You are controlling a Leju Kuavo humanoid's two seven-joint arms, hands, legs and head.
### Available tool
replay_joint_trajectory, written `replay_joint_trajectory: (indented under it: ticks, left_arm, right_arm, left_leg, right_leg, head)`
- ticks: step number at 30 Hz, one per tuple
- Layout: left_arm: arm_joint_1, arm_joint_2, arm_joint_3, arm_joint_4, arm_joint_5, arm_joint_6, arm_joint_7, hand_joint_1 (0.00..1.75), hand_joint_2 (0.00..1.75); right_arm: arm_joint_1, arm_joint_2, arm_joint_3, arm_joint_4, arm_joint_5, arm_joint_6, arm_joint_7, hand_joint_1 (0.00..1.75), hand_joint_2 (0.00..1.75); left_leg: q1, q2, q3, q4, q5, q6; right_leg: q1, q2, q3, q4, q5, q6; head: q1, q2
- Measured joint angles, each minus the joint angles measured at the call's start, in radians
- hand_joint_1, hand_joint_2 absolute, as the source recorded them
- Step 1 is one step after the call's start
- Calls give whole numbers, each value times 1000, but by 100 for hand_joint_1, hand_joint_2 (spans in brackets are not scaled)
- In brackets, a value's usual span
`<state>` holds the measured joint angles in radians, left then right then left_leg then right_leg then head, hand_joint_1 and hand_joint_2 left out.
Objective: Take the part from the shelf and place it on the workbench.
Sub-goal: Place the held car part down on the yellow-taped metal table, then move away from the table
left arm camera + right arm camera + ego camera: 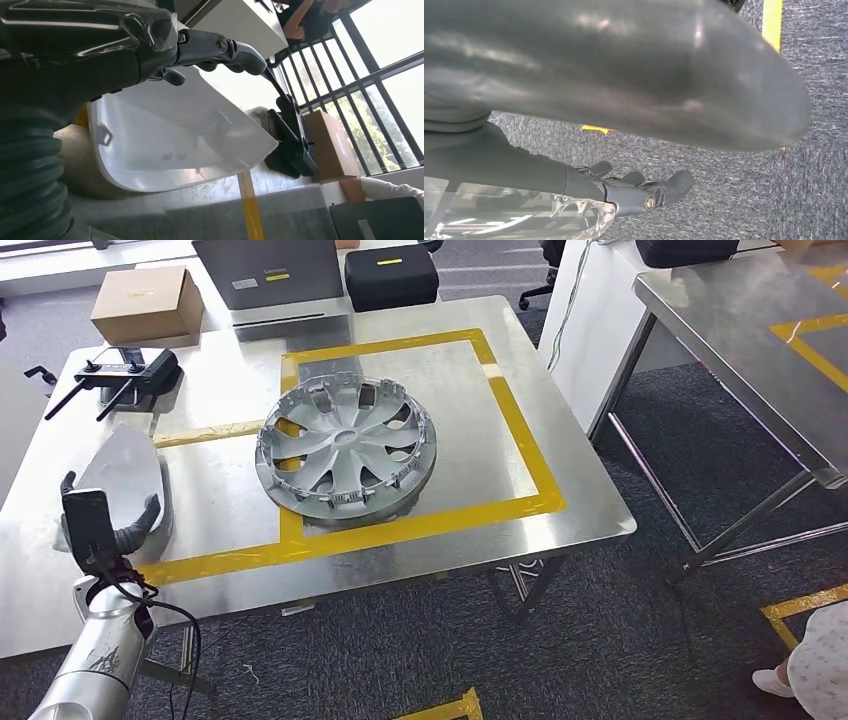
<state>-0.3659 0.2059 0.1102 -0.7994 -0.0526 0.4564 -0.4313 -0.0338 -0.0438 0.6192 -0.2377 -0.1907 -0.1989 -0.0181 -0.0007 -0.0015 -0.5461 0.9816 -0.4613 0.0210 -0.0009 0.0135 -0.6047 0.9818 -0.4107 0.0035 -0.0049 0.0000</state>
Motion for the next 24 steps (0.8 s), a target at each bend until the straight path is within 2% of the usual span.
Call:
replay_joint_trajectory:
  ticks: [7,9,10,12,14,19,24]
  left_arm:
    - [-10,-6,-4,7,38,32,-44,0,0]
    - [-10,-10,-5,2,76,3,-76,0,0]
    - [0,-15,-7,-19,115,-45,-99,0,0]
    - [49,-30,-24,-128,190,-173,-119,0,0]
    - [119,-47,-68,-291,214,-242,-91,0,0]
    - [256,-64,-228,-621,151,-244,-60,0,0]
    - [330,-74,-377,-757,114,-256,-60,0,0]
  right_arm:
    - [5,-2,11,0,-21,-2,-4,0,0]
    - [5,-3,19,-1,-28,-2,-6,0,0]
    - [6,-4,23,-2,-33,-3,-9,0,0]
    - [9,-8,31,-3,-44,-3,-18,0,0]
    - [11,-13,40,-3,-53,-2,-28,0,0]
    - [10,-21,63,-5,-63,-5,-34,0,0]
    - [2,-22,80,-13,-71,-19,-29,0,0]
  left_leg:
    - [0,0,0,0,0,0]
    - [0,0,0,0,0,0]
    - [0,0,0,0,0,0]
    - [-1,0,0,0,0,0]
    - [-2,0,0,0,0,0]
    - [-4,0,-1,0,-3,2]
    - [-5,0,-1,0,-4,4]
  right_leg:
    - [0,0,0,0,0,0]
    - [0,0,0,0,0,0]
    - [0,0,0,0,0,0]
    - [-1,0,0,0,0,0]
    - [-1,0,0,0,0,0]
    - [-3,0,0,0,-1,1]
    - [-4,0,0,0,-1,1]
  head:
    - [0,0]
    - [0,0]
    - [0,0]
    - [0,0]
    - [0,0]
    - [0,0]
    - [0,0]
